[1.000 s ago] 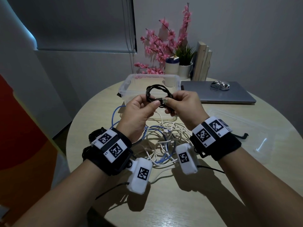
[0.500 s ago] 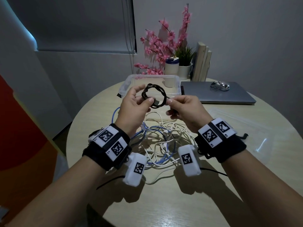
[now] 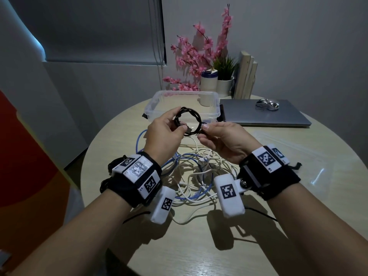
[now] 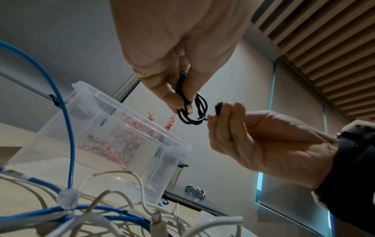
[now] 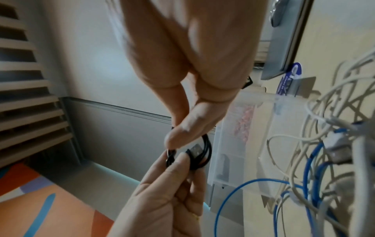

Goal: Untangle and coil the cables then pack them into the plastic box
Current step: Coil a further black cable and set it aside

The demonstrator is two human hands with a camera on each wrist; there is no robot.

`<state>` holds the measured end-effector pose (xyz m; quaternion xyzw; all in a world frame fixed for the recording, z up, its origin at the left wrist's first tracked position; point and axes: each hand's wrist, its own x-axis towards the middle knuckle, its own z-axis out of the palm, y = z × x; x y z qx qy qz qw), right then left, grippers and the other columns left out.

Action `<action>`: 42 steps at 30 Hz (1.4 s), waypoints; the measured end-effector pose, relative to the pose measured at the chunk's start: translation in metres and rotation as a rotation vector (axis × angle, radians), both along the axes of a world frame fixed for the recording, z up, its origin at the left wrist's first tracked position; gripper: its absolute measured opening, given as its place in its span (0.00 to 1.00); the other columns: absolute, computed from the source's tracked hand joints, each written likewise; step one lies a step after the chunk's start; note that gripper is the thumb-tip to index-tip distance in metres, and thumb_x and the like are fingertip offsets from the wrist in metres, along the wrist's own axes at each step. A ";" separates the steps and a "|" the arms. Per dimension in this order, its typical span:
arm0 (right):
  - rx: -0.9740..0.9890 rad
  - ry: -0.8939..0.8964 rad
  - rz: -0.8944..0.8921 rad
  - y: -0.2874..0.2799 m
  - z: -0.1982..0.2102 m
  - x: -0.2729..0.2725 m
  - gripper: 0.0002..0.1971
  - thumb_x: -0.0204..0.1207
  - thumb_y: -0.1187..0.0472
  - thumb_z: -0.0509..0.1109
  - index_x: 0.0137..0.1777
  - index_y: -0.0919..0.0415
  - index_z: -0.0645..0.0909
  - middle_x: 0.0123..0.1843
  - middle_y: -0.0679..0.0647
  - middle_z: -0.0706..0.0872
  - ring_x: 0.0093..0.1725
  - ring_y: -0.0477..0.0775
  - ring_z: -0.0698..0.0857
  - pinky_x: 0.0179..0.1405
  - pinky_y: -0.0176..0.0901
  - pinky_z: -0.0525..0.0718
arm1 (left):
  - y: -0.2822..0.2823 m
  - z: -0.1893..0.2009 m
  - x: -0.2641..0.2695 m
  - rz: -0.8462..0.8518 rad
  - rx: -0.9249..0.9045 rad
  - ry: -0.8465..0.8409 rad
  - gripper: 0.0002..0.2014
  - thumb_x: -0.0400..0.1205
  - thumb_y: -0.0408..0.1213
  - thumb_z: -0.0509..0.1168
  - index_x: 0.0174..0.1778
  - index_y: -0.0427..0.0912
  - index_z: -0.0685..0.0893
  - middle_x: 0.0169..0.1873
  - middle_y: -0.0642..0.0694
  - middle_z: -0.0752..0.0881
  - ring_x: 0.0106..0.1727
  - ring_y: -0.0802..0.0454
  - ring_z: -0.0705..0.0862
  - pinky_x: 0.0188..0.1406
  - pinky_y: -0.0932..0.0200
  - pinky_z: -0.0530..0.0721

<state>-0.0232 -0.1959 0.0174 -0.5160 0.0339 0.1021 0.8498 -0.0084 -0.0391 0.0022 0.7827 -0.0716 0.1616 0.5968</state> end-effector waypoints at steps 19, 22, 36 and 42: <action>-0.107 -0.218 -0.255 0.015 -0.009 0.003 0.10 0.77 0.70 0.69 0.36 0.60 0.75 0.36 0.58 0.81 0.33 0.53 0.82 0.29 0.41 0.84 | -0.016 -0.008 -0.011 -0.169 -0.300 0.099 0.17 0.76 0.27 0.72 0.53 0.49 0.76 0.40 0.38 0.89 0.41 0.46 0.88 0.45 0.53 0.87; -0.188 -0.259 -0.261 0.014 -0.007 0.004 0.11 0.75 0.74 0.70 0.35 0.63 0.75 0.35 0.61 0.81 0.34 0.57 0.83 0.36 0.49 0.87 | -0.016 -0.009 -0.010 -0.142 -0.302 0.088 0.17 0.75 0.28 0.73 0.53 0.50 0.76 0.39 0.40 0.89 0.40 0.48 0.88 0.44 0.53 0.87; -0.307 -0.291 -0.227 0.011 -0.007 0.009 0.16 0.72 0.81 0.68 0.44 0.58 0.72 0.36 0.57 0.82 0.39 0.56 0.83 0.45 0.54 0.83 | -0.013 -0.004 -0.012 -0.126 -0.327 0.062 0.17 0.76 0.25 0.72 0.55 0.48 0.78 0.37 0.46 0.85 0.38 0.50 0.88 0.40 0.60 0.87; -0.398 -0.307 -0.207 0.008 -0.008 0.009 0.09 0.76 0.71 0.69 0.42 0.56 0.77 0.38 0.54 0.85 0.43 0.56 0.84 0.35 0.42 0.73 | -0.011 -0.002 -0.012 -0.109 -0.346 0.041 0.16 0.78 0.26 0.69 0.61 0.40 0.78 0.40 0.44 0.85 0.37 0.54 0.87 0.37 0.65 0.85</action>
